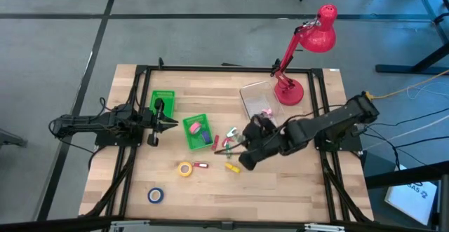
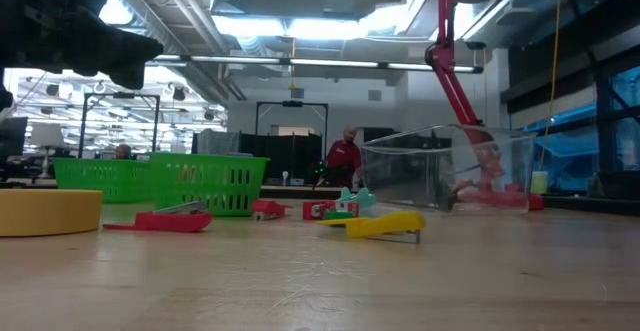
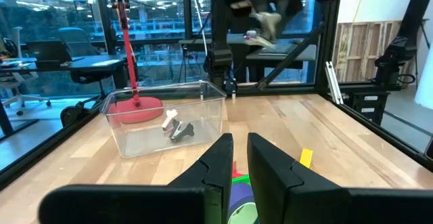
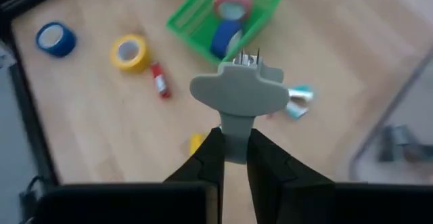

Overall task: Pick and place Stapler, Stapler remover, tape
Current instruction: Put the gray staple remover into the transparent bin

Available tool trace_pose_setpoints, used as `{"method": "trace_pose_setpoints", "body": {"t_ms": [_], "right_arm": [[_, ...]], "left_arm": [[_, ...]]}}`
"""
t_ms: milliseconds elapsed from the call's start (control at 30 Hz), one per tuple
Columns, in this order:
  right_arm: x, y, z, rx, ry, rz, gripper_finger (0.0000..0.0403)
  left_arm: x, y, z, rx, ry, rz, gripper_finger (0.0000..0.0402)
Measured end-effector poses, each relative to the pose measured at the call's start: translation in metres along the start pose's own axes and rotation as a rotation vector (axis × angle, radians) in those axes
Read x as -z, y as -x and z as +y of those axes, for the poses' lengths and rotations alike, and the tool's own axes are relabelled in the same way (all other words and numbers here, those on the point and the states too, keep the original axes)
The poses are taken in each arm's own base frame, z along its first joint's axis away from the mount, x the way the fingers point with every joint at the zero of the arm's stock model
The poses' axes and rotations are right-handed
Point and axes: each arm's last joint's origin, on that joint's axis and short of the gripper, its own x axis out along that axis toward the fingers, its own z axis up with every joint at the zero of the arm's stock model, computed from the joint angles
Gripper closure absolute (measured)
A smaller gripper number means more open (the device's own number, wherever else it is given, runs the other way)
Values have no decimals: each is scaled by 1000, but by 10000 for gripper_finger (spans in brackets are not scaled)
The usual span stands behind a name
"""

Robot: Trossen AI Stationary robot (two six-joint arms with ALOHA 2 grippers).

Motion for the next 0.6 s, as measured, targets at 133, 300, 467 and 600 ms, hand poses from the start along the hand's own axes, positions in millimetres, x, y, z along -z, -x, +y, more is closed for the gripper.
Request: {"method": "trace_pose_setpoints", "body": {"t_ms": [133,300,467,600], "right_arm": [[-15,6,-25,67,5,-2,365],[-32,5,-62,200,10,56,365],[-46,-8,-100,300,16,140,365],[-50,-28,-132,337,26,223,365]], "left_arm": [[0,0,0,0,0,0,359],[0,0,0,0,0,0,359],[0,0,0,0,0,0,359],[0,0,0,0,0,0,359]]}}
